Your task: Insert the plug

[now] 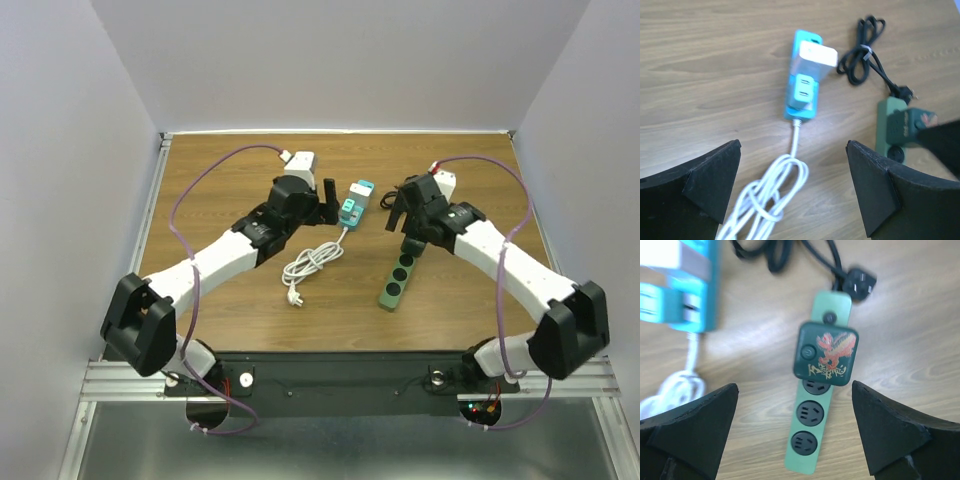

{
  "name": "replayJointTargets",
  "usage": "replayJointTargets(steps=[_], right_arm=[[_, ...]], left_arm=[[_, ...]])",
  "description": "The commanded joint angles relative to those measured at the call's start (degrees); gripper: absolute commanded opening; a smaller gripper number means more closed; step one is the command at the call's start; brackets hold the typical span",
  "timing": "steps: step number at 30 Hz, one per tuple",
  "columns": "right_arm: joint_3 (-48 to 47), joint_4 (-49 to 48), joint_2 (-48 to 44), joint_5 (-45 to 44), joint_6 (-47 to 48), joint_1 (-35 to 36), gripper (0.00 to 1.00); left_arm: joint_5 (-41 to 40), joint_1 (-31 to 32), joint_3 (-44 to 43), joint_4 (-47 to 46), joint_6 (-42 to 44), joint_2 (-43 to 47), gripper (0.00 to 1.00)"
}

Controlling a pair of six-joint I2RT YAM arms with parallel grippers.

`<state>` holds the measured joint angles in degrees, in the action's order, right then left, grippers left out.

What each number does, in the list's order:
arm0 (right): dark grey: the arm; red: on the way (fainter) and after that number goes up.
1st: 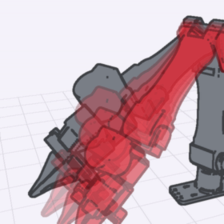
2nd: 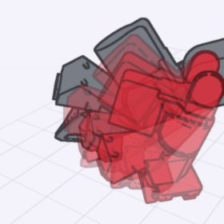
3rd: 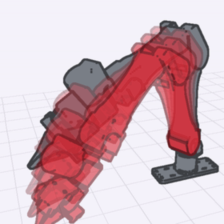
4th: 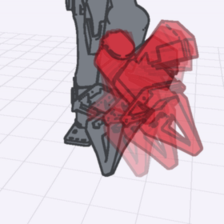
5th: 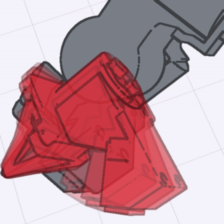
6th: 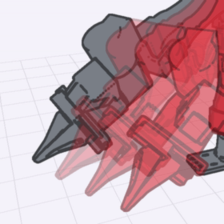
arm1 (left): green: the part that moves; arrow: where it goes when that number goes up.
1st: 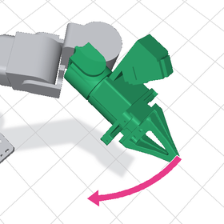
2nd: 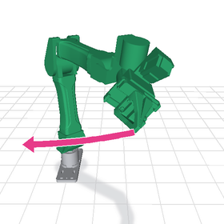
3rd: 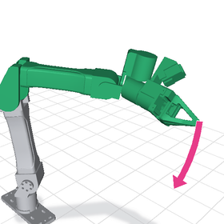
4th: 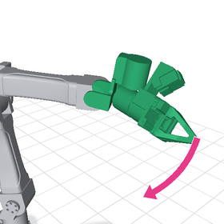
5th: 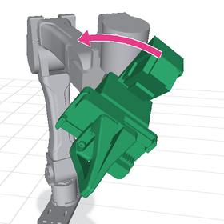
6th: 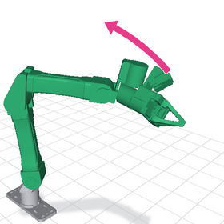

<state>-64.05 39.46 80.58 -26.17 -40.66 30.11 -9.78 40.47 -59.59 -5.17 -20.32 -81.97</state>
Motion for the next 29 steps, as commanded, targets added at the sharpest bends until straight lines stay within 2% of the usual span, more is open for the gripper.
replayJointTargets(steps=[1,5,8,9,12,15,24,29], right_arm=[[-3.71,0.97,-5.6,-4.39,5.93,0.13,1.0],[-4.33,-1.04,-8.32,-5.39,11.98,-3.99,1.0],[-1.35,-7.19,-11.49,1.72,17.62,-12.85,1.0],[-0.47,-8.6,-12.89,6.87,18.59,-18.97,1.0],[2.44,-13.35,-14.39,14.46,21.41,-29.8,1.0],[4.8,-16.77,-15.53,21.94,22.47,-38.07,1.0],[6.13,-21.44,-16.85,29.68,18.96,-40.65,1.0],[7.71,-22.76,-18.17,28.99,18.51,-40.65,1.0]], left_arm=[[-2.26,-3.99,-1.41,1.03,1.42,5.84,0.99],[-4.27,-8.73,0.26,3.05,1.59,11.3,0.99],[-7.96,-10.85,0.18,5.08,2.21,15.17,0.99],[-10.15,-11.37,0.0,7.52,2.91,16.66,0.99],[-13.15,-11.55,-0.17,9.56,3.35,18.77,0.99],[-16.66,-11.73,-0.52,11.93,2.48,21.23,0.99],[-19.66,-11.73,-1.32,12.99,3.44,24.23,0.99],[-21.86,-11.73,-1.23,12.2,4.58,25.11,0.99]])
